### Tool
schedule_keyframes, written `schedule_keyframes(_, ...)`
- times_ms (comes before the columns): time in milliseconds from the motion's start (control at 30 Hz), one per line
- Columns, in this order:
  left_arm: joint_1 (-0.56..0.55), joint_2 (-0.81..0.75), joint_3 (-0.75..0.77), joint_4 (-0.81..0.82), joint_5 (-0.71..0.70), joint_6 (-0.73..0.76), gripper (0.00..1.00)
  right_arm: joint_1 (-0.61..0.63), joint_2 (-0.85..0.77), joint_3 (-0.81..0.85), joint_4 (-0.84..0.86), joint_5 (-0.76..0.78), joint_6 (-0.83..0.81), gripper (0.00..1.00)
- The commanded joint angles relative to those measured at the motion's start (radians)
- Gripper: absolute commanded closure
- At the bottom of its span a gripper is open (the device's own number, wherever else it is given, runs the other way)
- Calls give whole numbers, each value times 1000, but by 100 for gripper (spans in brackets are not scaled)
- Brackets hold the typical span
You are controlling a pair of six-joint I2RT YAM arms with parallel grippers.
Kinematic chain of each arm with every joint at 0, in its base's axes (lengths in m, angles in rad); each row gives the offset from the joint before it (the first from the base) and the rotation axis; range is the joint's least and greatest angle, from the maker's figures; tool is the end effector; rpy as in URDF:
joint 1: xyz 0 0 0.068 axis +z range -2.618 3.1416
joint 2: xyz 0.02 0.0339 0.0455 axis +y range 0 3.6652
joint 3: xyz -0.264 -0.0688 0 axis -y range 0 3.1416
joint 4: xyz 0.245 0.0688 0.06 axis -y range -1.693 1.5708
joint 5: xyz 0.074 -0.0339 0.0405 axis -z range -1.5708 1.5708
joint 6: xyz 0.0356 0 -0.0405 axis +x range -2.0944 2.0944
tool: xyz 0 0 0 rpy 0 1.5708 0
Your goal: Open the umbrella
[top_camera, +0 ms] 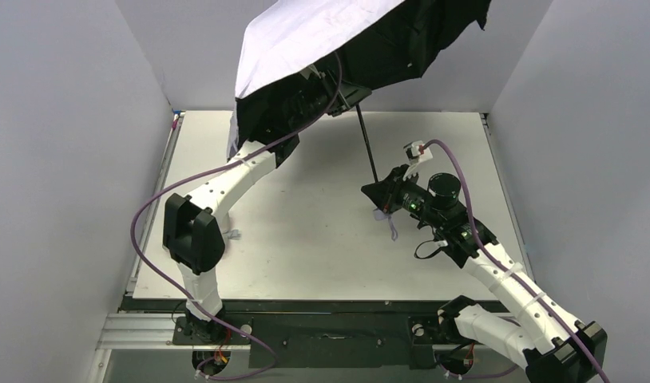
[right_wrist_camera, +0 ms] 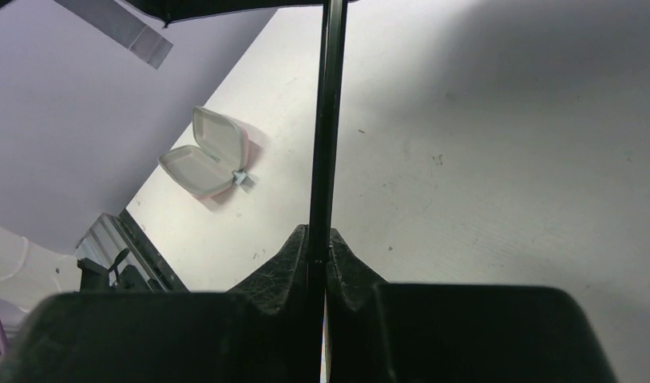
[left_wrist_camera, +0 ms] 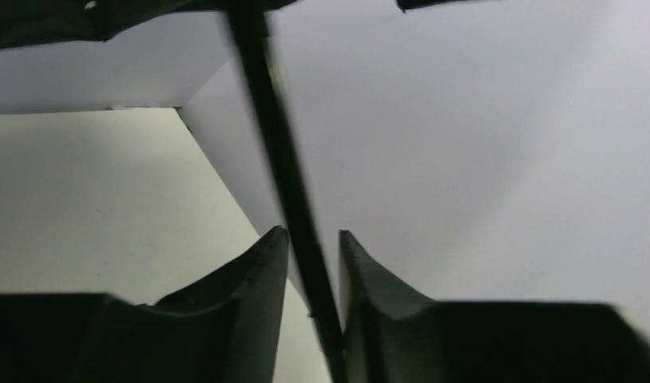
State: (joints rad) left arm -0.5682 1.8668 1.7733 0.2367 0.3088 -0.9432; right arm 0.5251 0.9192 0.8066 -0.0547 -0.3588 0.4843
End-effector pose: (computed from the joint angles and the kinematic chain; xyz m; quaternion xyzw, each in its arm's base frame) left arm 0.3763 -0.2531 0.4183 -0.0064 0.6573 -0.5855 0.4745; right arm 0.1806 0.1191 0.3376 -0.1305 0.7490 0.4264 0.4901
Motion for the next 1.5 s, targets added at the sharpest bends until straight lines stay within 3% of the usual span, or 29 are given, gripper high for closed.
schedule_keyframes(0,0,-1,15,44,33,3,87,7,-20,23,174,-69,-60,100)
schedule_keyframes(33,1,-3,9,37,44,11,98,8,-22,28,162,-73,-69,100)
schedule_keyframes(67,6,-12,-7,11,49,11,100,5,-25,32,133,-76,-93,86)
schedule_keyframes(133,13,-35,-49,-24,67,16,100,-7,-40,45,76,-70,-150,68)
schedule_keyframes(200,22,-62,-97,-68,85,35,100,-29,-63,59,-2,-56,-208,57)
schedule_keyframes(267,34,-73,-117,-126,120,37,100,-73,-95,66,-44,-58,-261,54)
schedule_keyframes(333,53,-72,-115,-189,164,34,100,-119,-108,73,-70,-24,-330,58)
schedule_keyframes(500,74,-86,-108,-317,254,57,100,-156,-104,72,-7,242,-624,82)
schedule_keyframes(633,75,-105,-110,-359,350,59,100,-177,-51,54,125,238,-848,97)
schedule_keyframes(767,86,-124,-93,-390,431,93,100,-183,28,83,203,199,-1003,98)
schedule_keyframes(1067,107,-176,-67,-528,544,175,100,-176,209,209,287,313,-1258,100)
schedule_keyframes(1467,129,-210,-39,-830,641,380,100,-325,454,472,295,440,-1393,100)
